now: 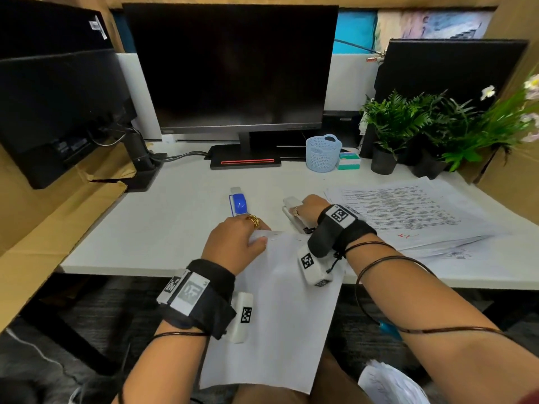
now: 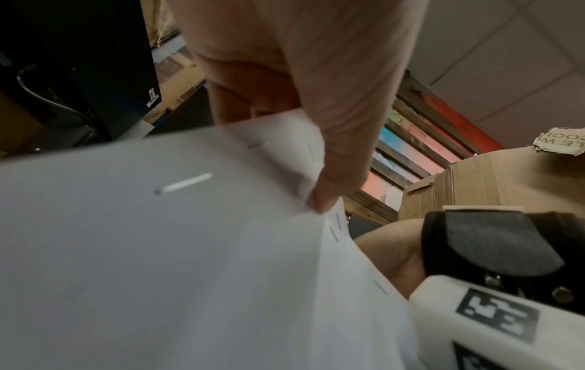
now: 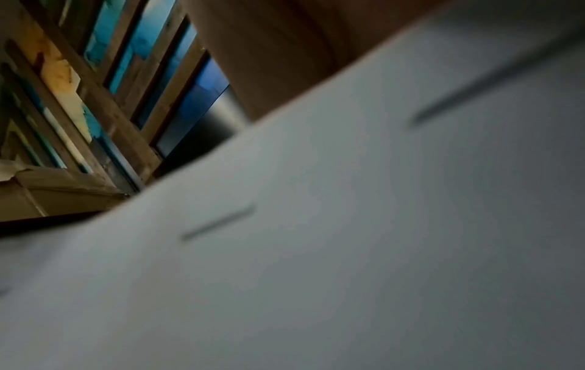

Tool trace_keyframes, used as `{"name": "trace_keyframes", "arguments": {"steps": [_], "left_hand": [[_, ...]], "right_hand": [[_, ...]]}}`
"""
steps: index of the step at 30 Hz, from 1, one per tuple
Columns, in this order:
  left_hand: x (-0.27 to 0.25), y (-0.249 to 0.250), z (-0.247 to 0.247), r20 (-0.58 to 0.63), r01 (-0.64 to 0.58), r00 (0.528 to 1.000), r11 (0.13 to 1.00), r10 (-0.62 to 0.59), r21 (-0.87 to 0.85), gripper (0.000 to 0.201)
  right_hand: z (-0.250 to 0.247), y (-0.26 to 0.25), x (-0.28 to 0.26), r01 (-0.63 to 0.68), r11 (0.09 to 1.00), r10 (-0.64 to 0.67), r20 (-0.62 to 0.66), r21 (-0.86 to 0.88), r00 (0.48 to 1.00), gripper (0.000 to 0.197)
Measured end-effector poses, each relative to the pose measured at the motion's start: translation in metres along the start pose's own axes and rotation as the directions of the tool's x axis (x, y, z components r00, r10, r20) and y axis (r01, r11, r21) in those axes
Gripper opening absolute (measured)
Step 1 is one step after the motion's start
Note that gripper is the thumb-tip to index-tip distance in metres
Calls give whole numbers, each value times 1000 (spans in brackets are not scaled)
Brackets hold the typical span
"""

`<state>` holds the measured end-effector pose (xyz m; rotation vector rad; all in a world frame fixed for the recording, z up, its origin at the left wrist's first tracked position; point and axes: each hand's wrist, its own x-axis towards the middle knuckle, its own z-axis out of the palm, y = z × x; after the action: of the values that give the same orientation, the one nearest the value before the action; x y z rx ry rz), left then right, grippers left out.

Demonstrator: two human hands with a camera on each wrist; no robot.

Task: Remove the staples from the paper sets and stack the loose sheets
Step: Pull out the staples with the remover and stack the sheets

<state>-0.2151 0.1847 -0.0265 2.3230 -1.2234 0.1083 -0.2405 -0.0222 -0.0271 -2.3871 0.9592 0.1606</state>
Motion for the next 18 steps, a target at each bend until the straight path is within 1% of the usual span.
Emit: {"name": "trace_keyframes", "arguments": {"steps": [2, 4, 5, 6, 7, 8, 9, 10, 11, 12, 13, 14, 15, 17, 18], "left_hand": [[-1, 1, 2, -25, 15, 1000, 1000, -14, 10, 19], [-1, -1, 3, -52, 21, 998, 1000, -20, 7, 18], [-1, -3, 4, -66, 13, 998, 1000, -14, -10, 17], [-2, -3, 4, -85, -1, 996, 999, -2, -36, 16], [-2, -3, 5, -108, -22, 994, 998, 15, -65, 15], [-2, -2, 6, -128, -49, 991, 994, 36, -98, 15], [-2, 0, 8, -151, -82, 987, 988, 62, -131, 13], [-2, 2, 9, -172, -121, 981, 979, 93, -161, 9], [-3, 4, 12, -187, -172, 973, 968, 138, -183, 4], [-4, 5, 14, -201, -232, 960, 956, 195, -181, 4], [-6, 6, 17, -217, -293, 942, 943, 256, -158, 8], [-8, 8, 20, -231, -346, 922, 928, 309, -138, 8], [-10, 9, 24, -249, -383, 906, 914, 342, -137, 5], [-13, 16, 28, -283, -397, 900, 892, 332, -216, 5], [-13, 19, 32, -298, -409, 895, 877, 333, -250, 7]], "right_hand": [[-5, 4, -4, 39, 998, -39, -9, -40, 999, 63], [-13, 8, -17, 154, 988, -153, -104, 5, 983, 64], [-16, 11, -27, 243, 968, -232, -146, 63, 962, 59], [-18, 14, -41, 326, 934, -303, -158, 145, 940, 51], [-17, 18, -56, 398, 894, -376, -140, 206, 916, 43], [-13, 24, -69, 456, 861, -441, -116, 225, 890, 35], [-6, 32, -77, 508, 832, -493, -126, 222, 861, 29], [2, 40, -82, 558, 804, -528, -185, 207, 829, 23], [9, 49, -85, 612, 771, -553, -291, 177, 781, 18], [16, 58, -85, 672, 730, -578, -411, 126, 705, 14], [22, 67, -85, 734, 676, -612, -507, 63, 607, 11], [27, 76, -87, 786, 618, -643, -569, 10, 513, 10], [30, 83, -90, 822, 569, -664, -603, -25, 442, 9], [33, 95, -96, 857, 510, -683, -641, -74, 350, 8], [33, 100, -99, 860, 499, -685, -657, -109, 314, 14]]}}
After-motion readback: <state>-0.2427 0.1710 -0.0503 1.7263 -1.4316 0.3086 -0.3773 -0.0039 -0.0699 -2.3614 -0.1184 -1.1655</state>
